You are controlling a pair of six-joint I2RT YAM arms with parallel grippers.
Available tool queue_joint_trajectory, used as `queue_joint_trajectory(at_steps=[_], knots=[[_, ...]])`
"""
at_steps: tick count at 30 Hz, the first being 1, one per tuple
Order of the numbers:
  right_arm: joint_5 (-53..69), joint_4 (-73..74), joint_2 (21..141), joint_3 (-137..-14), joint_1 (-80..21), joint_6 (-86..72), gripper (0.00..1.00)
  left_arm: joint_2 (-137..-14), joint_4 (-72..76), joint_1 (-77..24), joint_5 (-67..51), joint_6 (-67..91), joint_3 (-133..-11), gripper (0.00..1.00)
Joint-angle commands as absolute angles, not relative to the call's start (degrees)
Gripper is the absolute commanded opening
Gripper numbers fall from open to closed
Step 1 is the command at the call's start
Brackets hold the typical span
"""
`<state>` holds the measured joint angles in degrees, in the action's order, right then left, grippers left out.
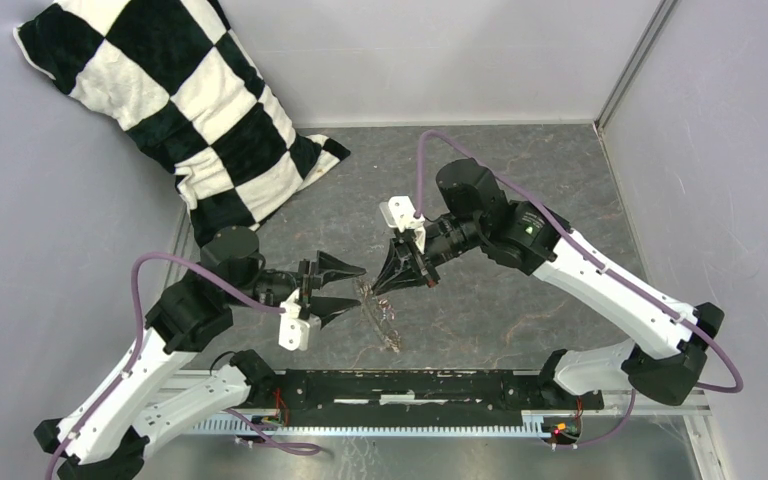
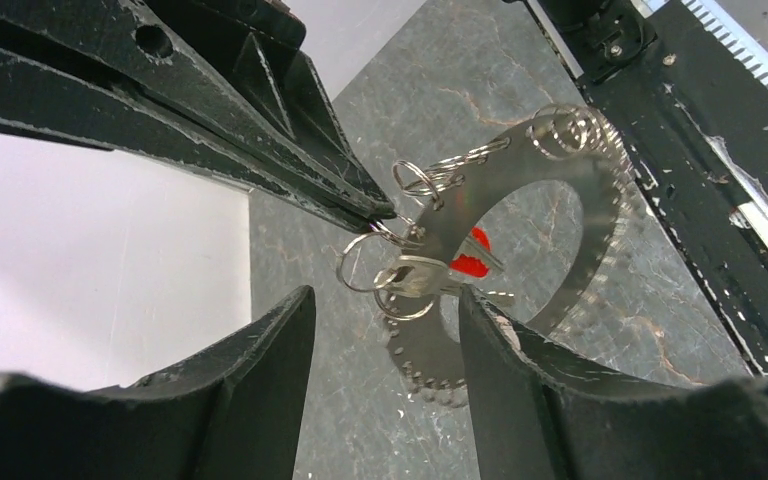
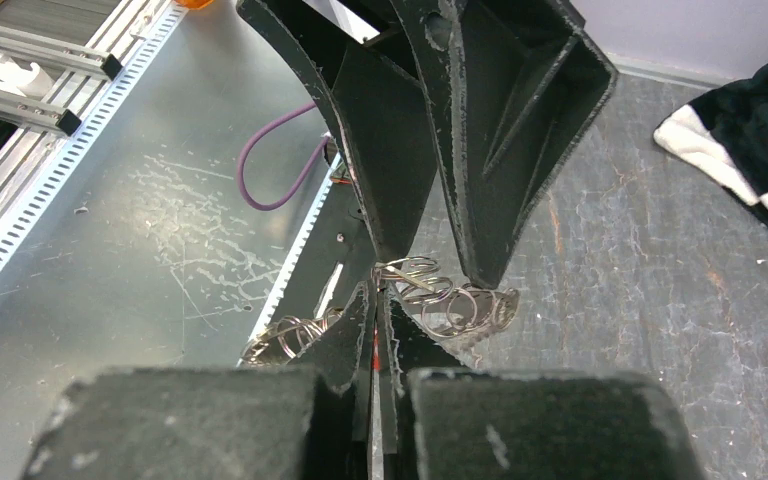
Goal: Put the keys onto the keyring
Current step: Adjust the key on the keyring.
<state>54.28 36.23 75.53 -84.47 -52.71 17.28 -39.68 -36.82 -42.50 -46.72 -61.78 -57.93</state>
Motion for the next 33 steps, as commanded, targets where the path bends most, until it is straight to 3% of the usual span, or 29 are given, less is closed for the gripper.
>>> queue_joint_trajectory(at_steps=[1, 5, 11, 25, 33], knots=[[56.69, 37.39, 76.57, -87.57, -53.03, 19.13, 0.01, -41.76, -38.41, -42.62, -48.44, -65.12, -61.55, 0.65], [56.31, 38.04, 76.68, -88.04, -53.01, 19.74, 0.01, -42.62, -38.41, -42.63, -48.71, -63.60, -62.98, 0.68], [55.90, 38.13, 76.76, -88.15, -53.05, 19.86, 0.01, -42.84, -41.43, -42.62, -51.81, -64.66, -62.93, 0.52], [55.27, 40.11, 77.60, -88.41, -54.28, 20.71, 0.01, -45.51, -44.93, -42.58, -51.48, -69.65, -64.80, 0.51], [53.82, 40.52, 77.79, -89.25, -54.63, 21.09, 0.01, -46.48, -50.09, -42.63, -54.07, -72.85, -66.53, 0.41]])
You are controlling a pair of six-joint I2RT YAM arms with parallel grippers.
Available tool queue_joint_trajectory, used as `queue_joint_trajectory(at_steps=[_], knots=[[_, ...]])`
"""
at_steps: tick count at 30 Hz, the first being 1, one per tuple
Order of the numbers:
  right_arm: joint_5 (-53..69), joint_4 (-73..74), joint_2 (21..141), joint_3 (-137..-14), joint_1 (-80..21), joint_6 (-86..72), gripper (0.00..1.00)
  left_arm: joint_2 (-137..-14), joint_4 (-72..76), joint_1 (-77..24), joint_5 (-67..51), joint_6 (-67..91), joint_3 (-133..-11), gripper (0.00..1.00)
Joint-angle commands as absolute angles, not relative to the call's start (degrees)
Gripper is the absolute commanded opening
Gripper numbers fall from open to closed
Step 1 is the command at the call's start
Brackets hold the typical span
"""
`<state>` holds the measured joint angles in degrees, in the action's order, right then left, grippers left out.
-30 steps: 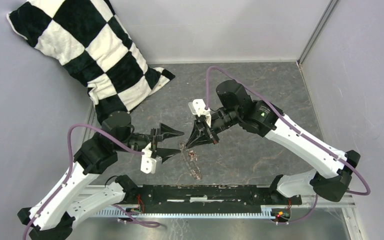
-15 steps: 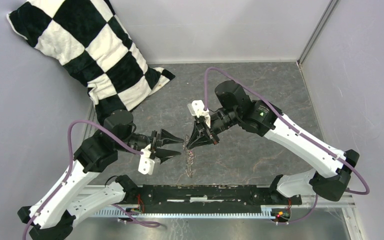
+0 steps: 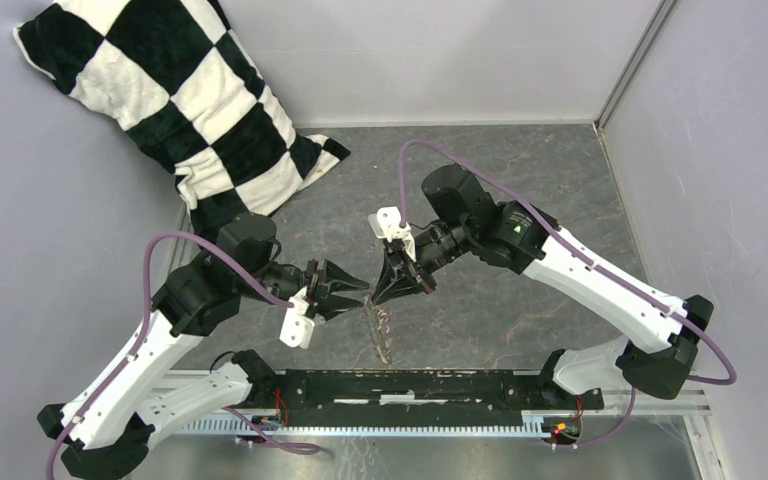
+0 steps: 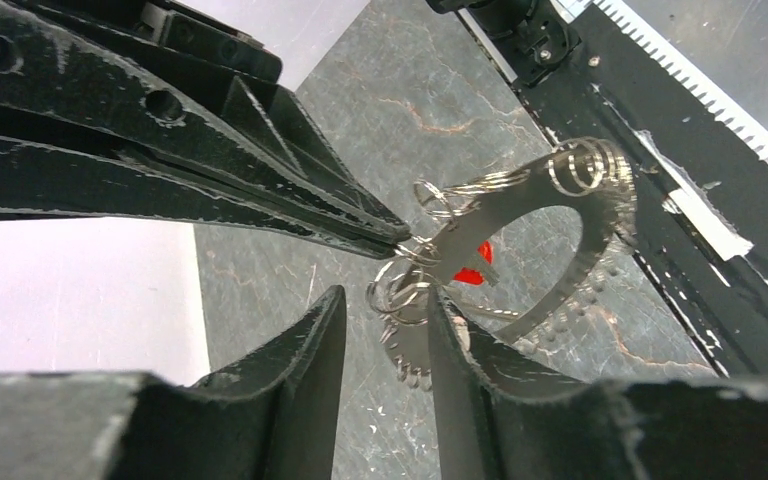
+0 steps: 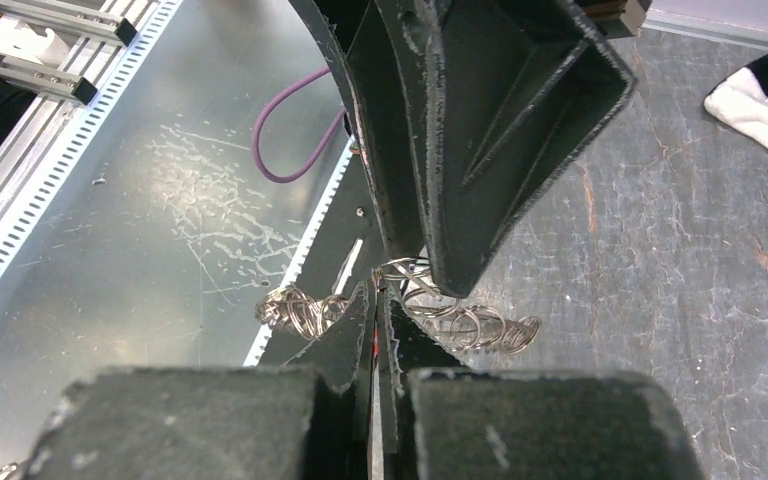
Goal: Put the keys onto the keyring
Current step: Adjust the key on the keyring.
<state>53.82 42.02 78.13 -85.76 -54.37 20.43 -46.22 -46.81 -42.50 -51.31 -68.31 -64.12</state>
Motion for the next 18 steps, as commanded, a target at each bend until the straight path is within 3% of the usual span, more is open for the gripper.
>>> queue_joint_trajectory(at_steps=[1, 18], knots=[[53.66, 40.53, 77.77, -89.30, -54.67, 21.09, 0.01, -46.37, -50.33, -42.63, -54.18, -72.89, -66.53, 0.40], [50.98, 38.63, 76.84, -88.73, -54.69, 19.35, 0.00, -46.00, -50.43, -42.63, -54.16, -72.60, -66.67, 0.20]])
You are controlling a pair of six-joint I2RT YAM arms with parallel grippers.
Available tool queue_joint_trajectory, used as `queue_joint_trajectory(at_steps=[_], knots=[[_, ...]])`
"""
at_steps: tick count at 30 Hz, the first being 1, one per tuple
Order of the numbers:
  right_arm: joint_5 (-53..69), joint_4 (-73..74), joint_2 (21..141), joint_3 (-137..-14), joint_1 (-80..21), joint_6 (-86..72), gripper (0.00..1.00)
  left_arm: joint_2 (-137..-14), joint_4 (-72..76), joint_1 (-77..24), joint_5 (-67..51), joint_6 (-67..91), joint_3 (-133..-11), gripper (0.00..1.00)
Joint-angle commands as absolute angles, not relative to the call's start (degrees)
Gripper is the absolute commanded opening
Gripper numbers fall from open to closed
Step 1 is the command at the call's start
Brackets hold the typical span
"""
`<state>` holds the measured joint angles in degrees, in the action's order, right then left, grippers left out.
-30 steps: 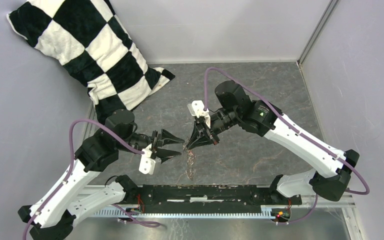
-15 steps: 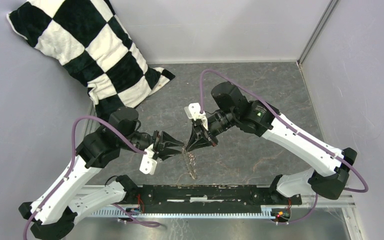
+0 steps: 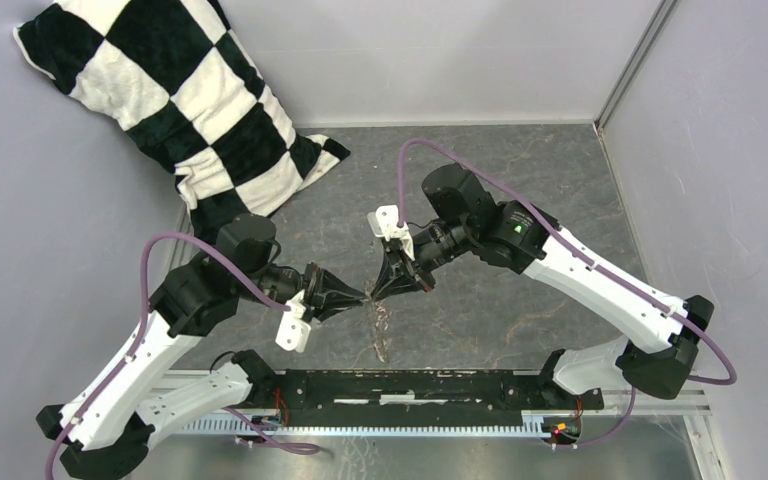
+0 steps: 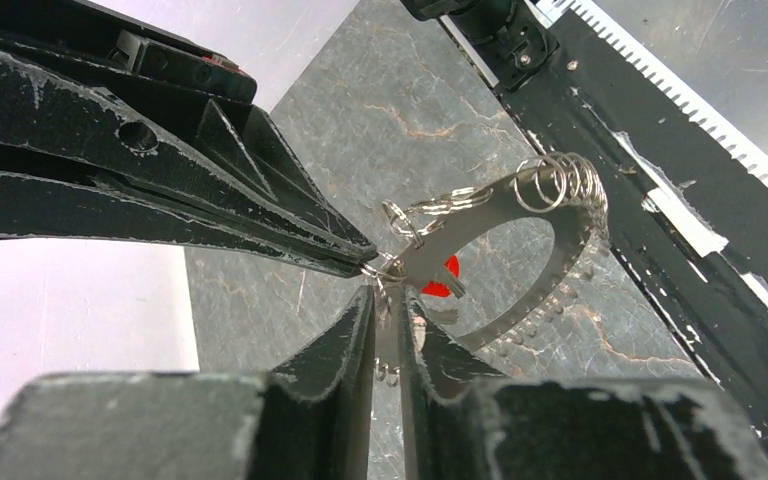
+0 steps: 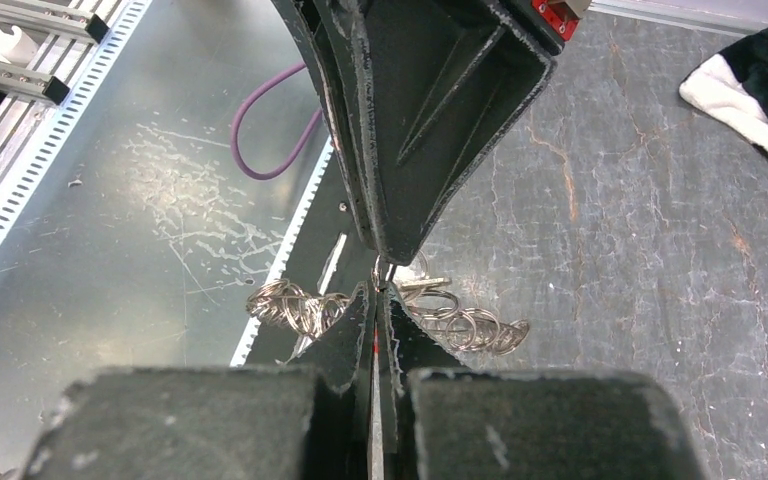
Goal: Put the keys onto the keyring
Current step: Adjust the key on the keyring.
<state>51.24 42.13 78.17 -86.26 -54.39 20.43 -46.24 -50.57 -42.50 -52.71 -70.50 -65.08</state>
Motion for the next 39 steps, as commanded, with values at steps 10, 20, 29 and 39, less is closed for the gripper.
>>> queue_joint_trajectory(at_steps=[10, 20, 29, 39], knots=[[49.30, 28.42, 72.56, -82.43, -54.66, 12.79, 0.00, -44.59, -47.90, -42.63, -51.36, -73.74, -64.76, 0.02], [49.48, 10.17, 67.34, -72.78, -54.59, 1.57, 0.00, -43.26, -47.67, -42.63, -51.15, -75.22, -64.25, 0.02], [50.75, 1.40, 65.27, -67.52, -54.61, -3.90, 0.01, -42.39, -47.51, -42.63, -51.28, -74.61, -63.90, 0.02], [46.23, -22.09, 60.80, -56.84, -54.64, -15.96, 0.01, -41.62, -44.71, -42.63, -51.47, -70.60, -63.57, 0.02]])
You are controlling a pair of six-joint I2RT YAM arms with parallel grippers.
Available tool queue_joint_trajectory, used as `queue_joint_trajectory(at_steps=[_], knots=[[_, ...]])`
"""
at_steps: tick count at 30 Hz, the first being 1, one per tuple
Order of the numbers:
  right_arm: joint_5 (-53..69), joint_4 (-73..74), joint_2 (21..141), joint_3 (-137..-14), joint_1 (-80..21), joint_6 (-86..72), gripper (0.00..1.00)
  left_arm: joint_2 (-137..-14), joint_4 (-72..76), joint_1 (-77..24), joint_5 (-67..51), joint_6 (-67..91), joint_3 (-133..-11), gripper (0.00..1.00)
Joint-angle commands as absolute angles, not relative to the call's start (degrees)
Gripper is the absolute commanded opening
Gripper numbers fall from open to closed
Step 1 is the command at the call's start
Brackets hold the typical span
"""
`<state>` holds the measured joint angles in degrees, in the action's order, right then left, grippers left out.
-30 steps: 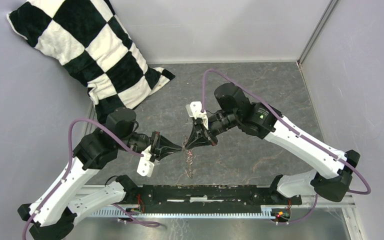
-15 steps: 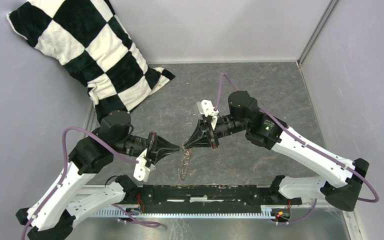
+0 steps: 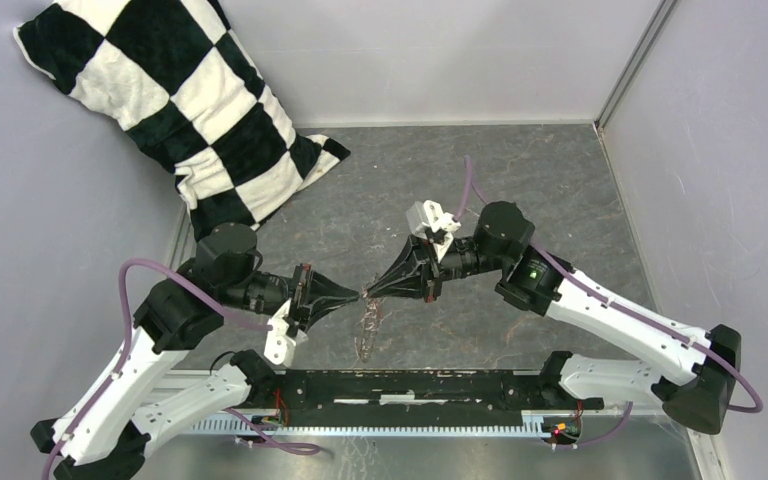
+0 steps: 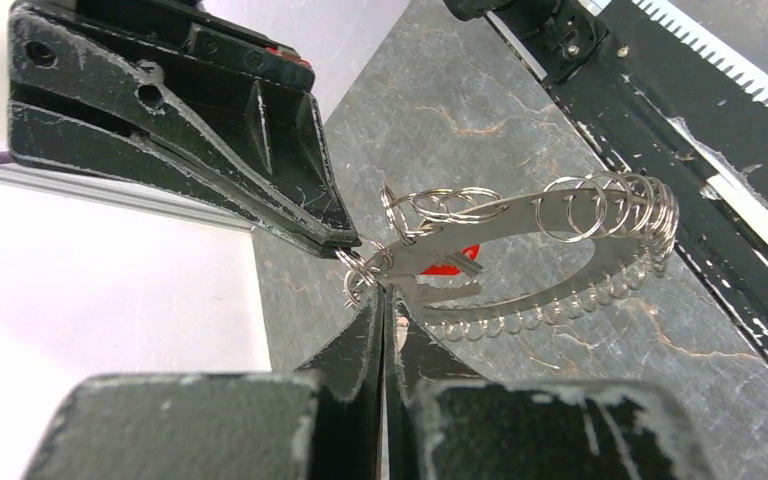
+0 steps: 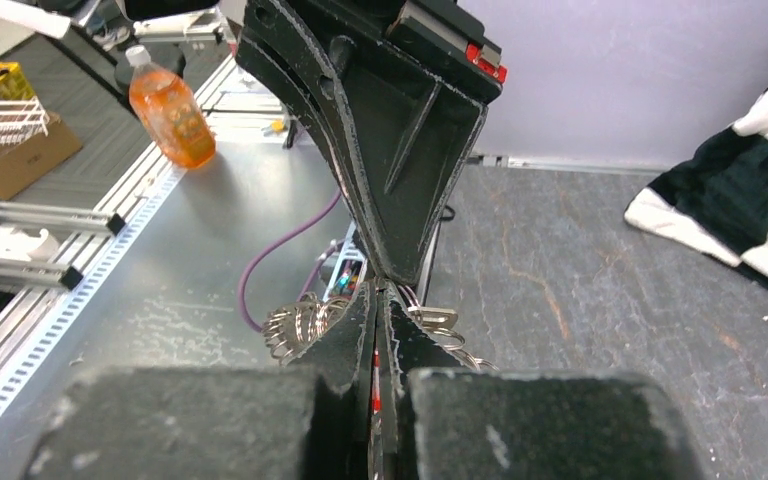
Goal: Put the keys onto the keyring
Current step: Adjust the key on the keyring.
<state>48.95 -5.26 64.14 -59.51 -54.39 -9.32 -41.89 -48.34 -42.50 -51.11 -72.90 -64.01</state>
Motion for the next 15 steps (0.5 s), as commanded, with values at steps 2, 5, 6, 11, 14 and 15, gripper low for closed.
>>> queue_joint_trajectory(at_steps=[2, 5, 6, 11, 14, 15], knots=[[44.14, -26.38, 59.66, -54.14, -54.71, -18.27, 0.01, -41.09, -43.28, -42.63, -51.06, -69.20, -63.21, 0.02], [41.51, -33.84, 58.09, -50.38, -54.75, -22.28, 0.01, -40.02, -39.40, -42.63, -50.43, -65.97, -62.00, 0.02], [40.28, -36.69, 57.60, -48.38, -54.71, -23.76, 0.01, -39.63, -38.03, -42.63, -50.24, -64.80, -61.55, 0.03], [34.58, -48.20, 56.78, -41.53, -55.72, -29.15, 0.01, -39.02, -34.54, -42.63, -50.27, -59.80, -61.31, 0.10], [32.59, -53.36, 57.45, -39.39, -56.50, -30.57, 0.01, -39.22, -32.94, -42.63, -50.29, -57.07, -61.65, 0.13], [32.34, -54.77, 57.70, -39.00, -56.80, -30.69, 0.01, -39.33, -32.40, -42.62, -50.20, -55.87, -61.74, 0.15]])
